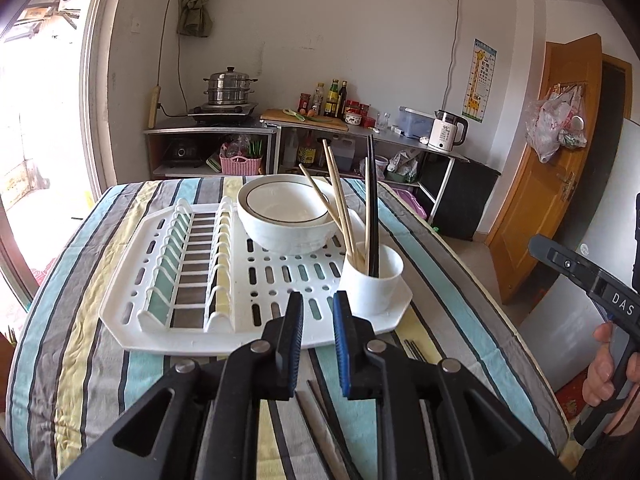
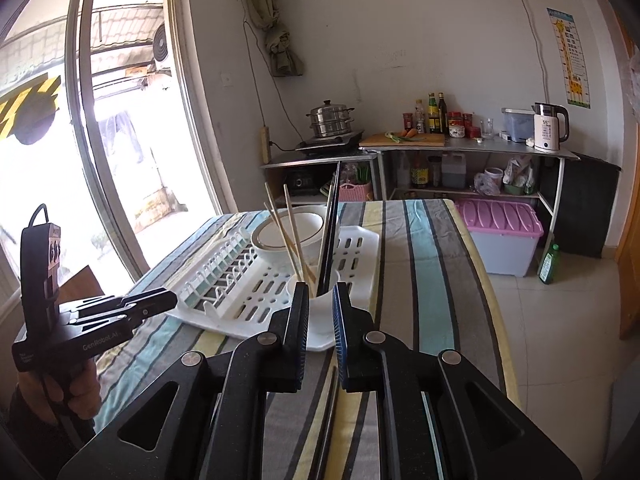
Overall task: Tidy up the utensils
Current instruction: 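Move both tools back down to the black chopsticks on the tablecloth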
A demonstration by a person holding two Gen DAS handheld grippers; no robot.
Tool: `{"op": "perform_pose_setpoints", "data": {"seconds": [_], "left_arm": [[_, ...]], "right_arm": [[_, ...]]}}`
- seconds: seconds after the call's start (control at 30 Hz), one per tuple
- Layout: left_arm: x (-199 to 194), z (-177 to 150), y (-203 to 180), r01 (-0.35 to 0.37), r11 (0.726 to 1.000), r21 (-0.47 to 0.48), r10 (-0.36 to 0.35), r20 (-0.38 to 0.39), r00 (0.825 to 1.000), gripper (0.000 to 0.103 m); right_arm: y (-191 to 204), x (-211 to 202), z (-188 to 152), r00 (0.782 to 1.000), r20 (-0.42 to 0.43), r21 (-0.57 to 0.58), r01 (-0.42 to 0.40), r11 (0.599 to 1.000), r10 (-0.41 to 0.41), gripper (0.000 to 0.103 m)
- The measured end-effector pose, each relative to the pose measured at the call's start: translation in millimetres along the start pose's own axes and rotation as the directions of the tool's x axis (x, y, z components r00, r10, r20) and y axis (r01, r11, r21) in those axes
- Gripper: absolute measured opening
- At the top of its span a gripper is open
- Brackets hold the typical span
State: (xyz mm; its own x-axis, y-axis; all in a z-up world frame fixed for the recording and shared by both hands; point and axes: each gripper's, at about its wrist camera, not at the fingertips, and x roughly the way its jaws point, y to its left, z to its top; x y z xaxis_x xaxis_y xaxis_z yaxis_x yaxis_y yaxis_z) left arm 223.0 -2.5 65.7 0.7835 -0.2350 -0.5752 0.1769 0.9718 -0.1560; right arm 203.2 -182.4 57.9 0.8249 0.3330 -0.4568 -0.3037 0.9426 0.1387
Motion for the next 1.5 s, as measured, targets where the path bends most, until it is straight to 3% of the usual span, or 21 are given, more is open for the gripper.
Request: {"op": "perform_pose_setpoints", "data": {"seconds": [0.4, 0.6, 0.97, 1.5], "left_arm": [[-34.6, -86.6, -6.9, -0.030, 1.000, 0.007, 0.030, -0.067, 0.997, 0.016], [-37.5, -103.6, -7.0, -0.036, 0.999, 0.008, 0.036, -0.094, 0.995, 0.021], [-21.0, -100.4, -7.3, -0.057, 0.998, 0.005, 0.057, -0.127, 0.990, 0.022], [38.6, -92.7, 4.5, -0.061, 0.997, -0.039, 0.050, -0.246, 0.968, 0.022]], "right_arm": [[12.1, -27.4, -69.0, 0.995, -0.097, -0.013, -0.031, 0.999, 0.029, 0.012], [12.7, -25.8, -83.9, 0.991, -0.135, -0.015, -0.022, 1.000, 0.019, 0.012], [7.5, -0.6, -84.6, 0.982, -0.188, -0.023, 0.005, 1.000, -0.009, 0.012], [-6.8, 82.1, -87.3, 0.933, -0.356, -0.073, 0.025, 0.997, -0.050, 0.013]]}}
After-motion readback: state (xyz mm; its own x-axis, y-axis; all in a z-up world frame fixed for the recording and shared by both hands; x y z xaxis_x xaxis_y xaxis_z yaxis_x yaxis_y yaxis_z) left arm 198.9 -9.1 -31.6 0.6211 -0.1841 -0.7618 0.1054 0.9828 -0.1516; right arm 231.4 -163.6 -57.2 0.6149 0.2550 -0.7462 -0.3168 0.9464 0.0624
